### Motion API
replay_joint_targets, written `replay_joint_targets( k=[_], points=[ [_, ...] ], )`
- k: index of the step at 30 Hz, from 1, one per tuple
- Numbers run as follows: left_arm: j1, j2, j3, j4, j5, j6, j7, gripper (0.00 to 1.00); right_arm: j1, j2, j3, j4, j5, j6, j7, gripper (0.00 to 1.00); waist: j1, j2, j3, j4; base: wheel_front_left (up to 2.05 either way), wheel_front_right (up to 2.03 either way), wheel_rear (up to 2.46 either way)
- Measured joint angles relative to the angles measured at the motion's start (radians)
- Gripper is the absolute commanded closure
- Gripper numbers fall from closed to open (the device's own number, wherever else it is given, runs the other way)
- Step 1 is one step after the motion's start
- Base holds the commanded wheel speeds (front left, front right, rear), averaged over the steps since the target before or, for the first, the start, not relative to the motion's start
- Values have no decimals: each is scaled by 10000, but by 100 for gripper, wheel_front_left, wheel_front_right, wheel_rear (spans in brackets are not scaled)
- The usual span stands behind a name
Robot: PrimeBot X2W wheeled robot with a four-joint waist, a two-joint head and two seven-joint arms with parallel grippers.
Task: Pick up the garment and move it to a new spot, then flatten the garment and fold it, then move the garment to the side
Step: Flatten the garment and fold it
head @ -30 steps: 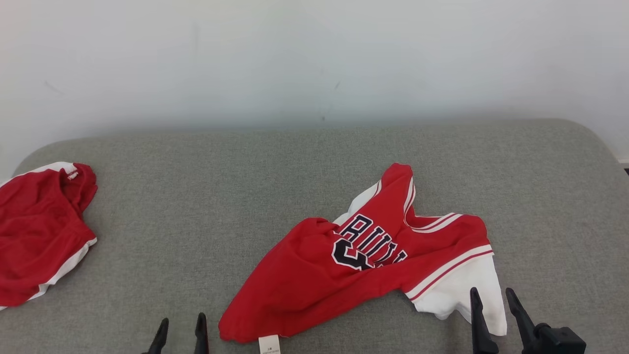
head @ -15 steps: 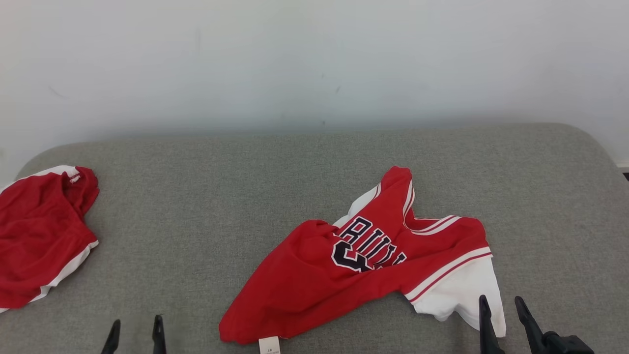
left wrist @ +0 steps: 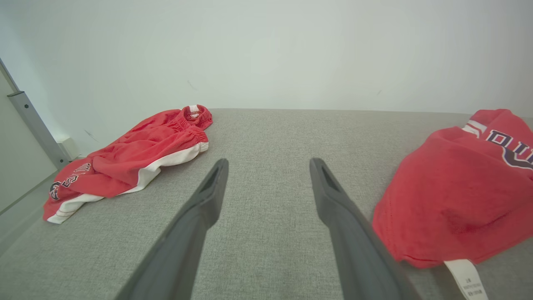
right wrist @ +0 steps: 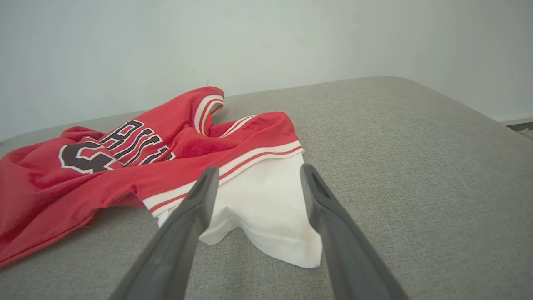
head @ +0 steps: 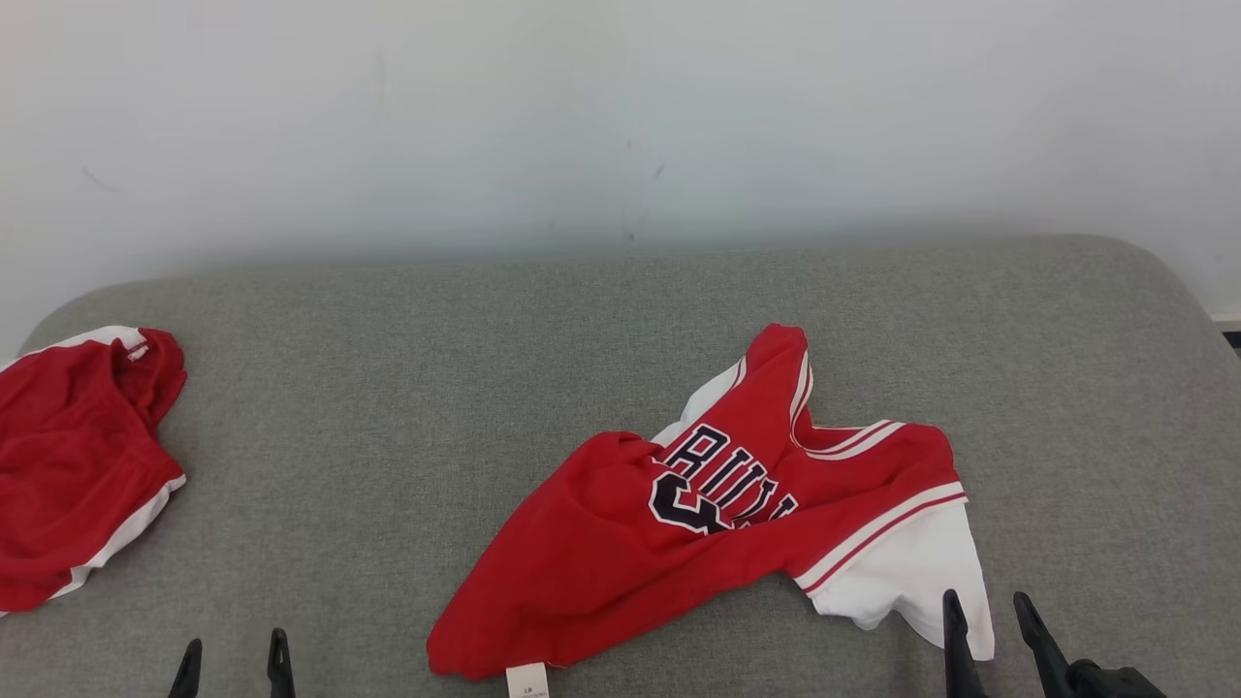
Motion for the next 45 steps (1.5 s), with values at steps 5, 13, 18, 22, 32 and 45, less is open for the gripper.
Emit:
replay_joint_targets(
  k=[5, 13, 18, 22, 32, 45],
  points=[
    [3, -167, 173, 138, 238, -182, -2, 0, -1, 0, 0, 69, -15, 0, 0, 0, 0, 0, 13, -9, 0, 0, 0],
    [-416, -253, -318, 782, 401, -458, -2, 0, -333, -173, -84, 474, -138, 2, 0, 0, 0, 0, 94, -128, 0, 0, 0],
    [-1189, -86, -1032, 1881, 280, -546, 0, 0, -937, -531, 8, 1220, -128, 0, -2, 0, 0, 1, 226, -288, 0, 0, 0],
    [-1734, 117, -1770, 2796, 113, -602, -2, 0, -1518, -759, 134, 1929, -102, 0, -2, 0, 0, 0, 452, -389, 0, 0, 0],
    [-2484, 376, -2980, 4725, -997, -610, -2, 0, -2498, -811, 288, 3615, -92, 2, 0, 0, 1, 1, 948, -688, 0, 0, 0],
    [-3120, 253, -3743, 6013, -2111, -594, -73, 100, -3099, -642, 951, 5256, 383, 0, -13, 100, -1, 1, 847, -712, 0, 0, 0]
  ],
)
